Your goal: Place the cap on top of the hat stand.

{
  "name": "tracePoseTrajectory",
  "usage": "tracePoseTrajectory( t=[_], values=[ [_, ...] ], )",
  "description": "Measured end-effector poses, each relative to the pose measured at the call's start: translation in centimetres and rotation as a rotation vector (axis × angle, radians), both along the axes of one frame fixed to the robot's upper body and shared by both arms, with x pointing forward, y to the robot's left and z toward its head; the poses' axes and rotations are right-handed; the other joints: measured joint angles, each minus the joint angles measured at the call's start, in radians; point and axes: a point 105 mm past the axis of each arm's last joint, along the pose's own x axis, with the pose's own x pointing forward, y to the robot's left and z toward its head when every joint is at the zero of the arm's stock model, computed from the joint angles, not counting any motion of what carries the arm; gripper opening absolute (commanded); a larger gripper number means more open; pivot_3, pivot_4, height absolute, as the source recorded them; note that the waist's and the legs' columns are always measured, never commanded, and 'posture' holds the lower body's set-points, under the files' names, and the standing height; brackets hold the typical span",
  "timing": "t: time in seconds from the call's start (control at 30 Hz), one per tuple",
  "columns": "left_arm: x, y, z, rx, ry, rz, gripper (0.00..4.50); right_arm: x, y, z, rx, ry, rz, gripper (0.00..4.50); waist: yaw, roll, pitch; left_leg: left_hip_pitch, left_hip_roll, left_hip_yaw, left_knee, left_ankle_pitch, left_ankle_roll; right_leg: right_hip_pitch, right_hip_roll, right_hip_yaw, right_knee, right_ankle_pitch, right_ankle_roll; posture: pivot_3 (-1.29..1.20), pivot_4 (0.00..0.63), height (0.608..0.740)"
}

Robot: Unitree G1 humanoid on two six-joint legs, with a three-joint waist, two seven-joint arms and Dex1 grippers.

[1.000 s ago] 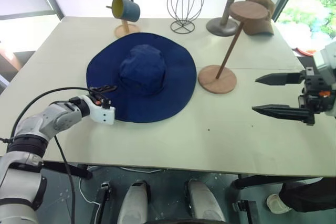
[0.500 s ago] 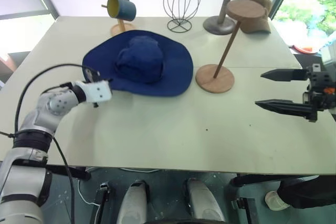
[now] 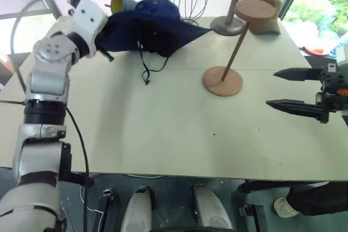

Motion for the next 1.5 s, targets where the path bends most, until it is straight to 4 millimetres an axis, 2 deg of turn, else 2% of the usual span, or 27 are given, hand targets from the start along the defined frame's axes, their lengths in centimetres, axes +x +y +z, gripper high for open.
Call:
tracePoseTrajectory(
  t=[0.1, 0.33, 0.53, 0.6, 0.7, 0.87, 0.97, 1.1, 1.2, 1.37, 1.5],
  values=[
    [1.3, -0.9, 1.8, -0.090, 0.036, 0.032, 0.05, 0.0, -0.1, -0.1, -0.004, -0.003, -0.004, 4.50, -0.001, -0.001, 0.001, 0.000, 0.000, 0.000, 0.000, 0.000, 0.000, 0.000, 0.000, 0.000, 0.000, -0.001, 0.001, 0.00, 0.150, 0.740],
    [4.2, -0.3, 3.6, -0.240, 0.117, 0.162, 0.05, -0.1, -0.5, -0.1, -0.003, -0.010, -0.025, 4.50, -0.025, -0.004, 0.003, 0.000, 0.000, -0.001, -0.001, -0.001, 0.002, 0.000, 0.000, 0.000, -0.001, -0.003, 0.005, 0.00, 0.150, 0.740],
    [5.0, -2.6, 5.0, -0.305, 0.118, 0.136, 0.05, -0.4, -0.8, -0.2, -0.003, -0.017, -0.051, 4.50, -0.023, -0.006, 0.004, -0.001, -0.001, -0.001, -0.001, -0.001, 0.002, 0.000, 0.000, 0.000, -0.002, -0.003, 0.005, 0.00, 0.150, 0.740],
    [5.1, -3.9, 5.4, -0.324, 0.119, 0.116, 0.05, -0.5, -0.9, -0.3, -0.003, -0.014, -0.057, 4.50, -0.023, -0.007, 0.004, -0.001, -0.001, -0.001, -0.001, -0.001, 0.002, 0.000, 0.000, 0.000, -0.002, -0.003, 0.006, 0.00, 0.150, 0.740],
    [5.1, -5.7, 6.2, -0.342, 0.109, 0.082, 0.05, -0.7, -0.9, -0.1, 0.003, -0.023, -0.068, 4.50, -0.023, -0.008, 0.005, -0.002, -0.001, -0.001, -0.001, -0.002, 0.002, 0.000, 0.000, 0.000, -0.002, -0.003, 0.006, 0.00, 0.150, 0.740],
    [4.5, -9.0, 8.4, -0.406, 0.088, 0.011, 0.05, -1.3, -1.8, 1.7, 0.059, -0.067, -0.115, 4.50, -0.024, -0.011, 0.007, -0.002, -0.001, -0.001, -0.002, -0.002, 0.002, 0.000, 0.000, 0.000, -0.004, -0.003, 0.006, 0.00, 0.150, 0.740],
    [4.0, -10.3, 9.9, -0.412, 0.048, -0.016, 0.05, -1.9, -2.3, 2.8, 0.102, -0.091, -0.137, 4.50, -0.026, -0.011, 0.007, -0.002, -0.001, -0.001, -0.003, -0.002, 0.002, 0.000, 0.000, 0.000, -0.004, -0.003, 0.006, 0.00, 0.150, 0.740],
    [3.6, -11.4, 10.7, -0.427, 0.021, -0.025, 0.05, -2.5, -2.6, 4.0, 0.150, -0.114, -0.162, 4.50, -0.025, -0.011, 0.007, -0.001, -0.001, -0.001, -0.004, -0.002, 0.002, 0.000, 0.000, 0.000, -0.004, -0.003, 0.006, 0.00, 0.150, 0.740],
    [3.3, -12.8, 11.1, -0.426, 0.008, -0.052, 0.05, -2.8, -2.6, 4.2, 0.146, -0.127, -0.173, 4.50, -0.023, -0.011, 0.007, -0.001, -0.001, -0.001, -0.004, -0.002, 0.002, 0.000, 0.000, 0.000, -0.005, -0.003, 0.006, 0.00, 0.150, 0.740],
    [1.8, -16.6, 12.5, -0.407, -0.046, -0.160, 0.05, -3.1, -2.7, 4.4, 0.151, -0.133, -0.193, 4.50, -0.022, -0.011, 0.007, -0.004, -0.002, -0.001, -0.006, -0.002, 0.002, 0.000, -0.001, 0.000, -0.010, -0.003, 0.006, 0.00, 0.150, 0.740],
    [0.9, -18.1, 13.4, -0.410, -0.086, -0.243, 0.05, -3.7, -3.3, 5.2, 0.170, -0.154, -0.226, 4.50, -0.024, -0.011, 0.007, -0.004, -0.002, -0.001, -0.008, -0.002, 0.002, 0.000, -0.001, 0.000, -0.012, -0.002, 0.007, 0.00, 0.150, 0.740]
  ],
)
